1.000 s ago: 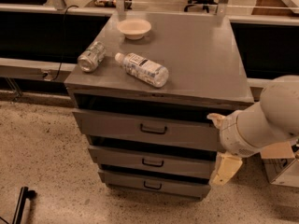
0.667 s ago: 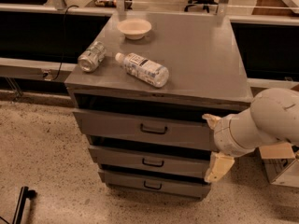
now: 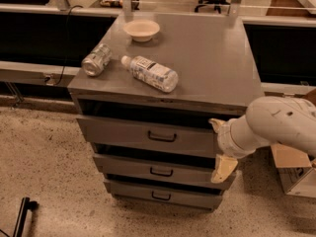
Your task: Open top drawer
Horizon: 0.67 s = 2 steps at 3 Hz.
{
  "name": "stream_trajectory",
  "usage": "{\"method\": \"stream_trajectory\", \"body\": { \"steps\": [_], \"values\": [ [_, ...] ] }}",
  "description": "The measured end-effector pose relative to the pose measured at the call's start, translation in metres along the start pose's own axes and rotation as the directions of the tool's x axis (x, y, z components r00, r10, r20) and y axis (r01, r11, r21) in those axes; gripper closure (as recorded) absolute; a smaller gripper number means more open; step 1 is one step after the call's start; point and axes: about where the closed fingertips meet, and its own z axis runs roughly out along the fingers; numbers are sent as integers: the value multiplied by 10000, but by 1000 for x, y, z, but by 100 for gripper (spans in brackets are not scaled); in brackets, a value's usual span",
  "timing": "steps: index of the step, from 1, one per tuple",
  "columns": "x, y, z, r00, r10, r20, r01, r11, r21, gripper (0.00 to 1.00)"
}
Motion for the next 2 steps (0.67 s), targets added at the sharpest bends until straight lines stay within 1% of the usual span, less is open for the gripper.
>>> {"method": "stream_trajectory", "body": {
  "steps": [1, 2],
  "values": [
    [18, -15, 20, 9994, 184, -308, -186, 9998, -67, 0],
    [29, -22, 30, 9980, 362, -517, -368, 9993, -119, 19]
  ]
}}
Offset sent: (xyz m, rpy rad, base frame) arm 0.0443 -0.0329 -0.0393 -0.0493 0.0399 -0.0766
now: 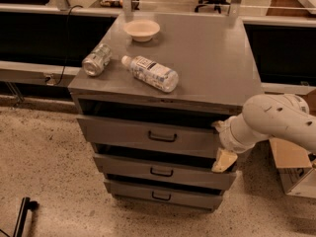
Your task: Open top drawer
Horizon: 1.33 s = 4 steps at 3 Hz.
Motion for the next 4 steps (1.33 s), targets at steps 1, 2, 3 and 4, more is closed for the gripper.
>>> {"method": "stream_trajectory", "body": {
  "steps": [1, 2, 3, 4],
  "values": [
    [-3, 2, 2, 9998, -70, -188, 65, 9997, -253, 39],
    [-7, 15, -2, 9996, -118, -253, 101, 9978, -651, 52],
    [-10, 21, -7, 9996, -158, -236, 139, 9968, -788, 48],
    [-11, 19, -12, 9996, -159, -236, 140, 9968, -788, 48]
  ]
}}
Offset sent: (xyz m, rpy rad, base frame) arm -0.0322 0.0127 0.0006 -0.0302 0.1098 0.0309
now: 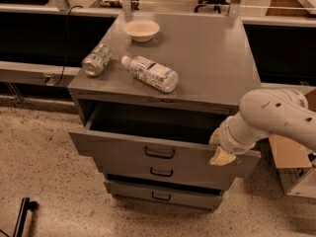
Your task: Open top drawer
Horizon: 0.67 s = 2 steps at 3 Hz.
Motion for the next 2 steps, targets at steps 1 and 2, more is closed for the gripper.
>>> {"method": "stream_trajectory", "body": {
  "steps": [1, 2],
  "values": [
    [0, 0, -1, 10000, 0, 0, 0, 10000, 0, 31],
    [0, 0, -1, 10000, -2, -1, 2, 10000, 0, 8]
  ]
}}
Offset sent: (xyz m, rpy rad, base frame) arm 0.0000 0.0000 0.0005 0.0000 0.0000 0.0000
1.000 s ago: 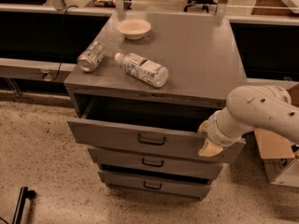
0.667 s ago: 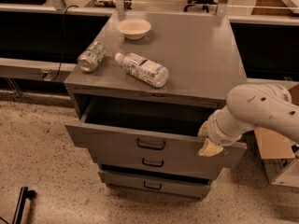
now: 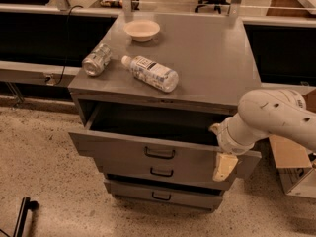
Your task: Open top drawer
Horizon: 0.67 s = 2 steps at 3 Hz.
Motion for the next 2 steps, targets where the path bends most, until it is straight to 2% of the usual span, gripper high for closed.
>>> {"method": "stream_trajectory", "body": {
  "steps": [1, 2],
  "values": [
    [0, 0, 0, 10000, -10, -3, 10, 10000, 2, 0],
    [2, 0, 6, 10000, -10, -17, 9, 9995, -323, 0]
  ]
}}
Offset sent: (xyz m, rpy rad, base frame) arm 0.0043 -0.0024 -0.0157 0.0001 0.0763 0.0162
